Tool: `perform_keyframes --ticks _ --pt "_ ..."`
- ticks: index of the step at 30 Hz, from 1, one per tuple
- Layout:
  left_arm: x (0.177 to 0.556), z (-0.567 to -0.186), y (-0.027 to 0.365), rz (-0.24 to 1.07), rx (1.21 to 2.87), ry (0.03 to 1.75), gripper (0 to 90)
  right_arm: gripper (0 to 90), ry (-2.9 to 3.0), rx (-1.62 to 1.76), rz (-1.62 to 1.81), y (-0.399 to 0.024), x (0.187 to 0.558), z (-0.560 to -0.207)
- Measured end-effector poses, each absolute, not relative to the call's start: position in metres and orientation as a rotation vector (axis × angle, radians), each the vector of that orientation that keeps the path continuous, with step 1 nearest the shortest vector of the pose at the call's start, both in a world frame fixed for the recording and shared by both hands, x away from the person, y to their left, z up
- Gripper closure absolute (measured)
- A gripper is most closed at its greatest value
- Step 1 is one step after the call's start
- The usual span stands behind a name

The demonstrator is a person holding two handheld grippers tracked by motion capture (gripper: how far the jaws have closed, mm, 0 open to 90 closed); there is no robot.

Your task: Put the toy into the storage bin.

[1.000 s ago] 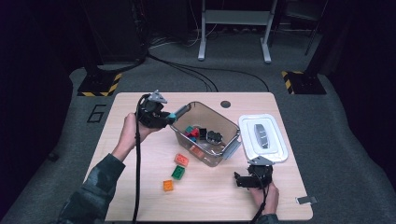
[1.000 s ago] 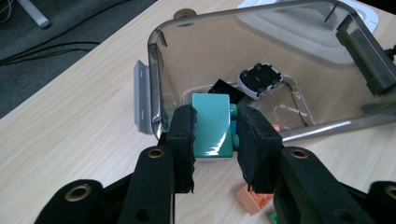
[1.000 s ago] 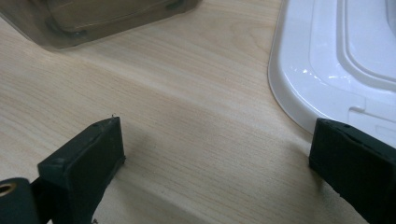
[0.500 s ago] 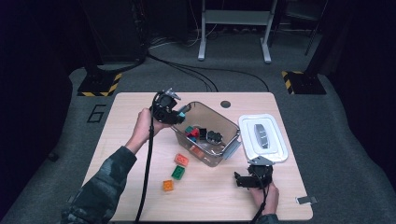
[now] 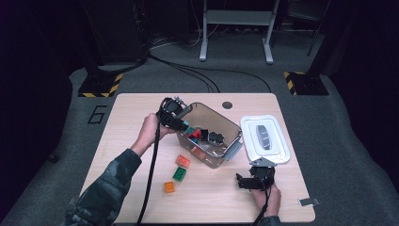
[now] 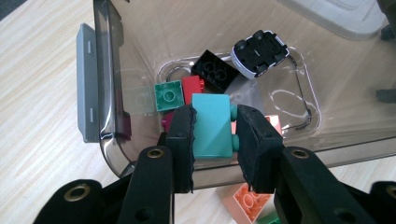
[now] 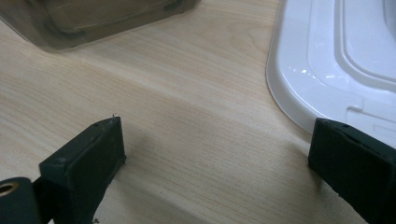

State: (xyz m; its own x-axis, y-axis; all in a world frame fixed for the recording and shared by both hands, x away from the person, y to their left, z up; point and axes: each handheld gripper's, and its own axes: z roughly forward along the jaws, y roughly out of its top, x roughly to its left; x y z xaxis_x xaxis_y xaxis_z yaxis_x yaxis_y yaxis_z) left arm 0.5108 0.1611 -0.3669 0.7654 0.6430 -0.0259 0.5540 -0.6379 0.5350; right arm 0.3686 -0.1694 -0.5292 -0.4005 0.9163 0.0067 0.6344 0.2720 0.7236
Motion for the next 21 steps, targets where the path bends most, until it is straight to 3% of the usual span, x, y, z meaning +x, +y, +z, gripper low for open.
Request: perform_keyframes --ticks 13,21 --pt "0.509 -0.369 0.169 0.205 2.435 0.938 59.7 2.8 2.133 1.401 0.919 -0.169 0.369 -0.529" --pt "0.491 -0.364 0.180 0.266 2.390 0.939 34.5 2.8 2.132 1.402 0.919 -0.169 0.369 -0.529"
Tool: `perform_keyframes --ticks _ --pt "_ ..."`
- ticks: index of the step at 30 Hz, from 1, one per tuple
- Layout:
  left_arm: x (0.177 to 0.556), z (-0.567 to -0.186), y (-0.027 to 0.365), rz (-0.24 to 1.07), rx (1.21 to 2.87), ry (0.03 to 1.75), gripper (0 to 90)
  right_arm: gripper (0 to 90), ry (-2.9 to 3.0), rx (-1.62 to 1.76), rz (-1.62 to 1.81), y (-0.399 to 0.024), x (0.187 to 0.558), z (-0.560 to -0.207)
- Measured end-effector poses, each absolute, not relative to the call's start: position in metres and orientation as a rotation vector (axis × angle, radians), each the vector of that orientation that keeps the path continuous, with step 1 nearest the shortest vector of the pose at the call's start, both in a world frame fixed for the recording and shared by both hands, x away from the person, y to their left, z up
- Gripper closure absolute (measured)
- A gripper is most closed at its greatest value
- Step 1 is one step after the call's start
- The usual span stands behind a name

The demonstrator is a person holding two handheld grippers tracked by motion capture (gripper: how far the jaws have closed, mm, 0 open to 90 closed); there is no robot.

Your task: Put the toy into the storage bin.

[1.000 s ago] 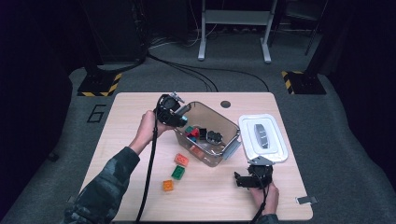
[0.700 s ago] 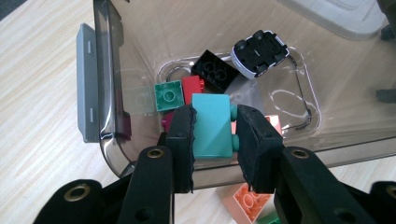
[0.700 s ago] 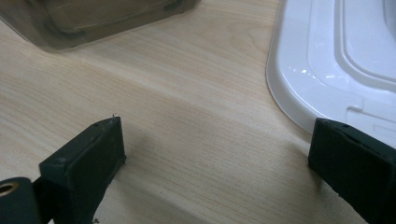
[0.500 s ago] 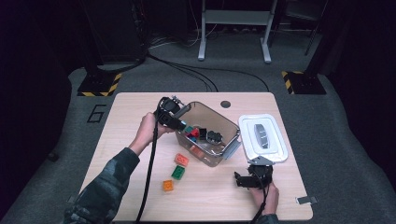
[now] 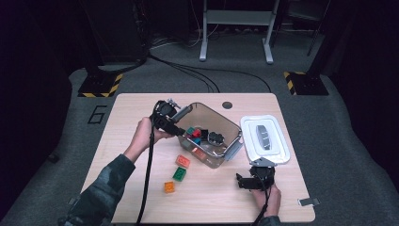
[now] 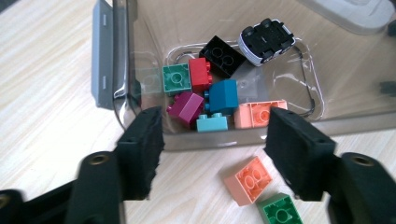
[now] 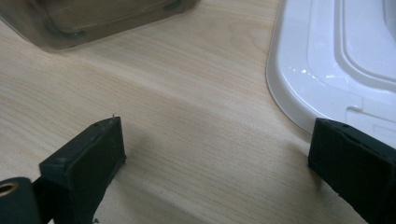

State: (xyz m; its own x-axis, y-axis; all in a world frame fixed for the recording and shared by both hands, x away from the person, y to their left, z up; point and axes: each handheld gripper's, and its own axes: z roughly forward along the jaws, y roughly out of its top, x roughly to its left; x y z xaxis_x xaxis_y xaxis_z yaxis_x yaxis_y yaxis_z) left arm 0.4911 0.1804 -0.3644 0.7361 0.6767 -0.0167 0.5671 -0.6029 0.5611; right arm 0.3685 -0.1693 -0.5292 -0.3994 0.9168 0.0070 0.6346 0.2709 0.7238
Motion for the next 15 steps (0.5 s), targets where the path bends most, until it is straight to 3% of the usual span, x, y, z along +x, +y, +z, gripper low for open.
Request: perform_keyframes --ticks 6,15 --pt "0.465 -0.357 0.195 0.324 2.347 0.893 22.2 2.8 2.132 1.402 0.919 -0.169 0.369 -0.529" --pt "0.429 -0.374 0.215 0.346 2.308 0.881 15.8 2.9 2.130 1.404 0.918 -0.169 0.368 -0.529"
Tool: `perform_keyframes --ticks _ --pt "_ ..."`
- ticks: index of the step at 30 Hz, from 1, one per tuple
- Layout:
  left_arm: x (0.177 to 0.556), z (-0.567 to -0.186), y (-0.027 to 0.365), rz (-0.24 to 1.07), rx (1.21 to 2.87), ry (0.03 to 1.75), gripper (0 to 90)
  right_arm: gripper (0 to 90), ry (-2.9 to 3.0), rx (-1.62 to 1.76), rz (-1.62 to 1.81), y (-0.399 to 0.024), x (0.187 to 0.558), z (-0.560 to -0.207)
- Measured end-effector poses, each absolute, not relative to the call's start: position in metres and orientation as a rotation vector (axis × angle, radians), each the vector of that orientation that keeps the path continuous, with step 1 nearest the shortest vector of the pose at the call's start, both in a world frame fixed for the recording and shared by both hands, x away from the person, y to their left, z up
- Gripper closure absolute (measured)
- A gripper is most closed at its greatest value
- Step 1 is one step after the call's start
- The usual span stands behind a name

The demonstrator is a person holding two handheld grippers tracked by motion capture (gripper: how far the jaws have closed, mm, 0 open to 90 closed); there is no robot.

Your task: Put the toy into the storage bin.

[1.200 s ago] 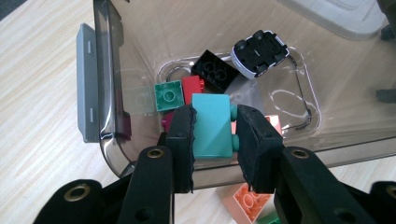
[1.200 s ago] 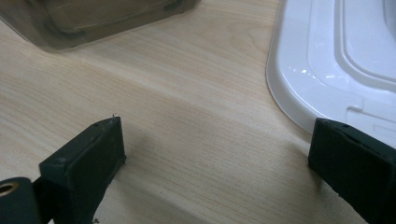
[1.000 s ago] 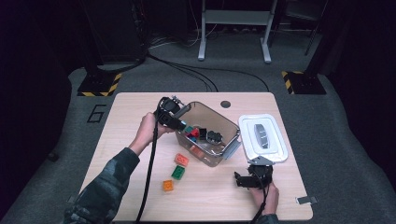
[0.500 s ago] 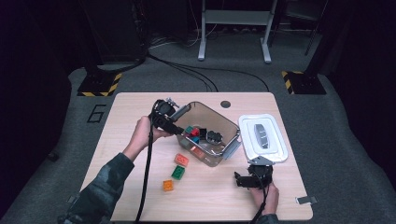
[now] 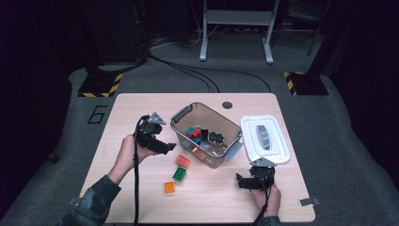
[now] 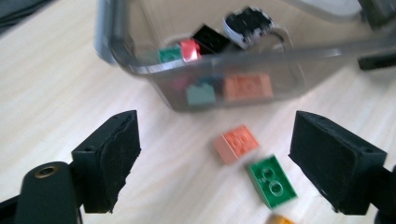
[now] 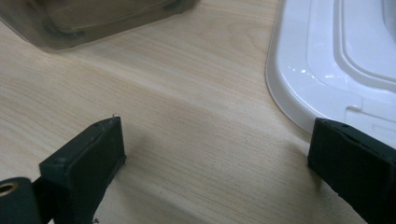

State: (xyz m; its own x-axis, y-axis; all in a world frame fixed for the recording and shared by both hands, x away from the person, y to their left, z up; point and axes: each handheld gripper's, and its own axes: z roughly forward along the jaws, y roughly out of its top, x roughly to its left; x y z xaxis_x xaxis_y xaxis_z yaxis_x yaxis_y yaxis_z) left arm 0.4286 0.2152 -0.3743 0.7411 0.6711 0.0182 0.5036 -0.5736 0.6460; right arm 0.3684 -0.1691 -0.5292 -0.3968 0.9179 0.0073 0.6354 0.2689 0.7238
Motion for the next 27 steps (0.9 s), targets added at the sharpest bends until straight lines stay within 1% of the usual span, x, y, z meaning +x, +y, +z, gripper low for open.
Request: perform_keyframes --ticks 6,10,12,14,15,17,21,25,27 --pt "0.413 -0.412 0.221 0.304 2.327 0.925 14.8 2.9 2.129 1.405 0.918 -0.169 0.368 -0.529" --pt "0.400 -0.438 0.218 0.274 2.349 0.940 13.5 2.9 2.129 1.405 0.917 -0.169 0.368 -0.529" --pt "0.394 -0.448 0.216 0.281 2.377 0.939 13.0 2.9 2.129 1.404 0.917 -0.169 0.368 -0.529" --pt "0.389 -0.457 0.214 0.257 2.371 0.949 12.4 2.9 2.129 1.404 0.917 -0.169 0.368 -0.529" --pt "0.384 -0.464 0.212 0.267 2.376 0.952 12.3 2.9 2.129 1.403 0.917 -0.169 0.368 -0.529" --pt "0.379 -0.474 0.213 0.216 2.390 0.948 12.1 2.9 2.129 1.405 0.917 -0.169 0.368 -0.529" --pt "0.372 -0.487 0.213 0.182 2.372 0.962 12.2 2.9 2.129 1.404 0.916 -0.169 0.368 -0.529" --pt "0.362 -0.495 0.210 0.218 2.358 0.972 12.1 2.9 2.128 1.404 0.916 -0.169 0.368 -0.529" --pt "0.359 -0.498 0.208 0.245 2.387 0.960 12.3 3.0 2.127 1.404 0.916 -0.169 0.368 -0.529"
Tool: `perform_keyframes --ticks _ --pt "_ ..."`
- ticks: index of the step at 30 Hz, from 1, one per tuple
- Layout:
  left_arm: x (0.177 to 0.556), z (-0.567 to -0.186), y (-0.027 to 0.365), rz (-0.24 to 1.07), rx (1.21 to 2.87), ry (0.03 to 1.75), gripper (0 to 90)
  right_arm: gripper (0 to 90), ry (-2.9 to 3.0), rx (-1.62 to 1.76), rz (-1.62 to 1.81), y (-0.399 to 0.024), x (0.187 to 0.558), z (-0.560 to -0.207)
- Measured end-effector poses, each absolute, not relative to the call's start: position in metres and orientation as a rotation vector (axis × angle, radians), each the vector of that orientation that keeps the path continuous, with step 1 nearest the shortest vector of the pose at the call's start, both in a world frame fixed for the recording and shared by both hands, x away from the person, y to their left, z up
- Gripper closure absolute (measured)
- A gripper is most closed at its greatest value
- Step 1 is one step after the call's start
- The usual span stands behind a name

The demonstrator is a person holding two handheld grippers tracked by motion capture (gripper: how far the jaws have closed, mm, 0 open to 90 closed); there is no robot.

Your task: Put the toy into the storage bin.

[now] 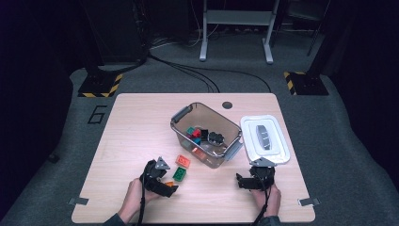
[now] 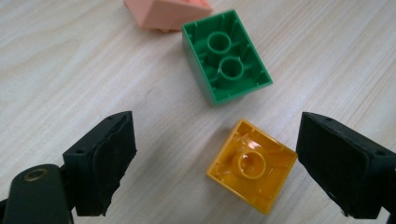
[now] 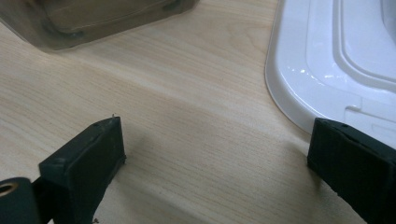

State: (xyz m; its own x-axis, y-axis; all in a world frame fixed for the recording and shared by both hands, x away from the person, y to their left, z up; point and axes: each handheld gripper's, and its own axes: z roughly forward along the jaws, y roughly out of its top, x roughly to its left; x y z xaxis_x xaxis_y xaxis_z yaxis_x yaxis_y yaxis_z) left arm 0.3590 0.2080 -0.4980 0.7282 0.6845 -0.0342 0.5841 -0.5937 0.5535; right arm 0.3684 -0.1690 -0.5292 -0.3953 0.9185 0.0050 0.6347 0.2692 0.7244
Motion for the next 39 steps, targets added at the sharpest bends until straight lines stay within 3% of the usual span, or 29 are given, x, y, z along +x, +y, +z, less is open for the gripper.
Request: perform_keyframes --ticks 13,20,24,39 --pt "0.353 -0.501 0.233 0.341 2.409 1.014 20.1 3.0 2.127 1.405 0.916 -0.169 0.368 -0.529" --pt "0.348 -0.503 0.235 0.369 2.384 0.952 40.4 3.0 2.127 1.404 0.916 -0.169 0.368 -0.529" --pt "0.346 -0.503 0.232 0.400 2.373 0.924 57.5 3.0 2.127 1.405 0.916 -0.169 0.368 -0.529" --pt "0.363 -0.472 0.244 0.369 2.332 0.927 59.1 3.0 2.127 1.404 0.916 -0.169 0.368 -0.529"
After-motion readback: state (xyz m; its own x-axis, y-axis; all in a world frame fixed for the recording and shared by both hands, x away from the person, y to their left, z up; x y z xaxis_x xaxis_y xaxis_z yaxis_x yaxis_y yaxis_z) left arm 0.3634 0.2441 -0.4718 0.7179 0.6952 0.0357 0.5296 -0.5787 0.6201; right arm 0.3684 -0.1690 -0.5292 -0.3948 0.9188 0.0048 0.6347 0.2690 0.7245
